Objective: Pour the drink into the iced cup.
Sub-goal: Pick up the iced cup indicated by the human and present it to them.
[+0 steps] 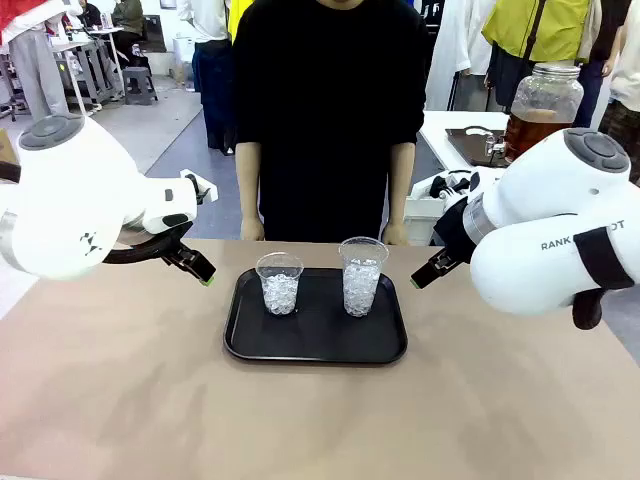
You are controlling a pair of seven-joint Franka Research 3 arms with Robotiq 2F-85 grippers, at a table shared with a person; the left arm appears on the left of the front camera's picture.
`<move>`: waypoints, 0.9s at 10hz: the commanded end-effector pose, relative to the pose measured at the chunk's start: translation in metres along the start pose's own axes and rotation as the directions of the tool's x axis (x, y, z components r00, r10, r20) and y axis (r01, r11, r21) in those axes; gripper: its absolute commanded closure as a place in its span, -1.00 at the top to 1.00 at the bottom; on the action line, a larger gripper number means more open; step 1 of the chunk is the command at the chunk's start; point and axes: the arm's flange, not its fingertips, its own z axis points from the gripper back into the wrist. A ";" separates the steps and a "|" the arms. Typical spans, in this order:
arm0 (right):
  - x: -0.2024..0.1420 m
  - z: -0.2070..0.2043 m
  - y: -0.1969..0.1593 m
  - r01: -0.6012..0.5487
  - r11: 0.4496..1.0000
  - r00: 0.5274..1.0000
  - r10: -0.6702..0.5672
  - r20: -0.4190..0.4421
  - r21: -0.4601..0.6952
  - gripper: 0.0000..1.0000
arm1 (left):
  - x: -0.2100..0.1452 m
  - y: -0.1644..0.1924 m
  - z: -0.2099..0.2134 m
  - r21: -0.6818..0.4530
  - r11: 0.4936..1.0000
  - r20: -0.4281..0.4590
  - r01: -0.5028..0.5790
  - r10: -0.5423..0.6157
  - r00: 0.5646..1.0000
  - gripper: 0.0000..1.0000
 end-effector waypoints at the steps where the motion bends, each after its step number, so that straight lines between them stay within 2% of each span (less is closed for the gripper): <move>1: 0.000 0.000 -0.001 -0.003 1.000 1.000 0.003 -0.001 -0.006 1.00 | 0.000 0.000 0.002 0.004 1.000 0.004 0.009 -0.009 1.000 1.00; 9: 0.000 0.000 -0.001 -0.003 1.000 1.000 0.003 -0.001 -0.006 1.00 | 0.000 0.000 0.002 0.004 1.000 0.004 0.009 -0.009 1.000 1.00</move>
